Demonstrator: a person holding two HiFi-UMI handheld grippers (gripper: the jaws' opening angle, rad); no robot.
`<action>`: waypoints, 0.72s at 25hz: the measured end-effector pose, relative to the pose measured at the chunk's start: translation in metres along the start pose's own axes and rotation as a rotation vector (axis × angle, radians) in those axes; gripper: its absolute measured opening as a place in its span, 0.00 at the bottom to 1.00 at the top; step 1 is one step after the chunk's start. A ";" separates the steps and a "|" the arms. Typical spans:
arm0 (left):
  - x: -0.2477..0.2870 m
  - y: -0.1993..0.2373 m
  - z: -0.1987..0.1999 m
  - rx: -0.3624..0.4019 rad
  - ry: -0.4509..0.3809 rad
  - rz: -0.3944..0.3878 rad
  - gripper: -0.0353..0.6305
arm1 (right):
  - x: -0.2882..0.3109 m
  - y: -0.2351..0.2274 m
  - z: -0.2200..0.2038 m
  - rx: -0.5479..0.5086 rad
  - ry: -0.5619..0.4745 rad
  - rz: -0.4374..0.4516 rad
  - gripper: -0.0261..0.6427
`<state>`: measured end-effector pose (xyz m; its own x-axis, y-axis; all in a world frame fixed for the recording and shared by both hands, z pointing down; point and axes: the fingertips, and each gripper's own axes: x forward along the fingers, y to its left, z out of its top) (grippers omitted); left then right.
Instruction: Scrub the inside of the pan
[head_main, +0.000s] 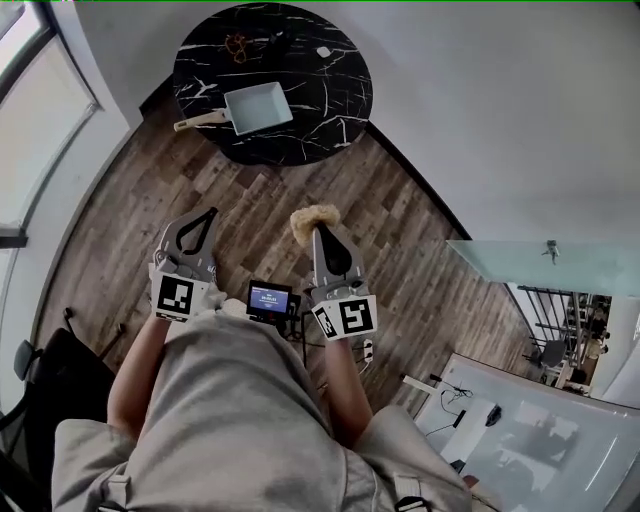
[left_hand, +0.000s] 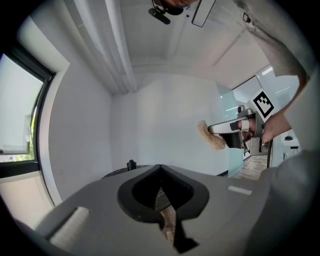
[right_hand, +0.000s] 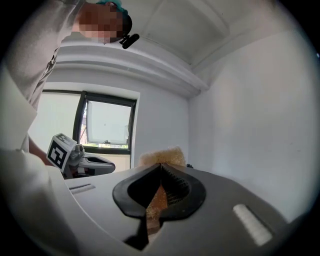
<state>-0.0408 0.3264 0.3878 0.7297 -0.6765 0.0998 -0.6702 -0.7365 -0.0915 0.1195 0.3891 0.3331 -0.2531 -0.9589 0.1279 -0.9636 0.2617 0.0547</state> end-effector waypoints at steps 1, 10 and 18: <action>0.008 0.010 -0.001 -0.006 0.000 0.001 0.05 | 0.013 -0.004 0.003 -0.012 0.010 -0.002 0.07; 0.060 0.081 -0.030 0.000 0.037 -0.019 0.06 | 0.132 -0.049 -0.019 0.030 0.101 -0.016 0.07; 0.148 0.141 -0.079 0.144 0.190 -0.116 0.10 | 0.282 -0.117 -0.076 -0.021 0.169 -0.034 0.07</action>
<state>-0.0381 0.1221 0.4682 0.7530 -0.5850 0.3013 -0.5471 -0.8110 -0.2074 0.1671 0.0966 0.4376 -0.2007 -0.9356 0.2906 -0.9689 0.2334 0.0823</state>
